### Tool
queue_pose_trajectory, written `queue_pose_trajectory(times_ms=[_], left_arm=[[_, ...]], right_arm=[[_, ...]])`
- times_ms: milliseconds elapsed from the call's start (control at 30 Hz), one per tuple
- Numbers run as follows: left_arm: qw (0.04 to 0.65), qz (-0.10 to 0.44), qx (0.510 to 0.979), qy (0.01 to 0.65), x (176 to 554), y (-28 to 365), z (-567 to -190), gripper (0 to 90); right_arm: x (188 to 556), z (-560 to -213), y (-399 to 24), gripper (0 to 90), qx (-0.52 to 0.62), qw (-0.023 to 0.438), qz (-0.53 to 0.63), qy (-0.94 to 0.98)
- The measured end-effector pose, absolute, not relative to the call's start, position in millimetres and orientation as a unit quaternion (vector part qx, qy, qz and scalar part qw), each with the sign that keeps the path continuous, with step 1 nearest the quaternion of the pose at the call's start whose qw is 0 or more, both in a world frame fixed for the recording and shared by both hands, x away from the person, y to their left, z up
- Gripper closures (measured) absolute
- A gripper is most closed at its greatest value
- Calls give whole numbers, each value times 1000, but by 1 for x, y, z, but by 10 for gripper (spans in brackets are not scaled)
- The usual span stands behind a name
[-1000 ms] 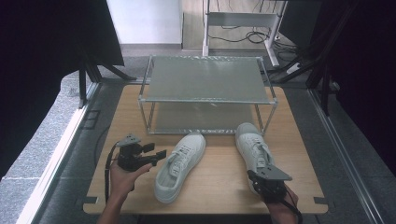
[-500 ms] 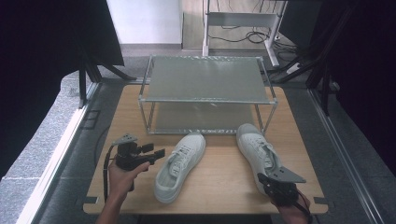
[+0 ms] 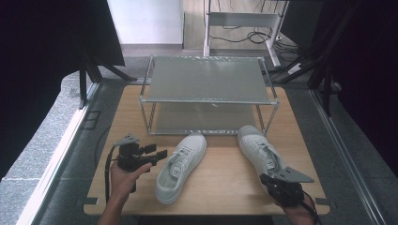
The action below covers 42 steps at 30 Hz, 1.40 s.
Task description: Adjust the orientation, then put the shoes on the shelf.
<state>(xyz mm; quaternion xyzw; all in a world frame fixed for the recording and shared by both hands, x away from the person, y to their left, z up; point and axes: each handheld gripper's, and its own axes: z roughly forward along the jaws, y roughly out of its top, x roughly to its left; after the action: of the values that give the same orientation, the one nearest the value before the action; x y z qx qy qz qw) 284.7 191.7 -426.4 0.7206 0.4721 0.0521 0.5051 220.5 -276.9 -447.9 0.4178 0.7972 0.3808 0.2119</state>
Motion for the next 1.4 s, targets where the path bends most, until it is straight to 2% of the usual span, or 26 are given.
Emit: queue_pose_trajectory(times_ms=[67,100,133,167,200,233,433,633,767,1033,1400], left_arm=[[508,51,721,469,284,191,-424,358],[512,52,719,467,283,190,-422,357],[512,52,719,467,283,190,-422,357],[512,56,721,464,282,189,-420,358],[512,56,721,464,282,189,-420,357],[515,53,719,464,281,190,-417,357],[519,69,719,457,277,190,-408,354],[509,74,725,459,279,189,-409,371],[506,79,720,467,279,192,-409,398],[486,74,736,465,283,183,-418,402],[438,84,765,465,285,162,-433,409]], right_arm=[[220,-443,-276,798,410,206,410,788],[220,-436,-276,745,405,206,430,780],[220,-436,-276,745,405,206,430,780],[222,-429,-276,689,404,214,443,771],[222,-429,-276,689,404,214,443,771],[226,-424,-275,644,399,219,447,770],[245,-401,-273,555,379,227,443,780],[276,-387,-276,548,396,224,453,767],[292,-390,-284,549,415,227,456,754],[293,-414,-310,541,459,216,443,739],[294,-423,-322,523,478,212,433,735]])
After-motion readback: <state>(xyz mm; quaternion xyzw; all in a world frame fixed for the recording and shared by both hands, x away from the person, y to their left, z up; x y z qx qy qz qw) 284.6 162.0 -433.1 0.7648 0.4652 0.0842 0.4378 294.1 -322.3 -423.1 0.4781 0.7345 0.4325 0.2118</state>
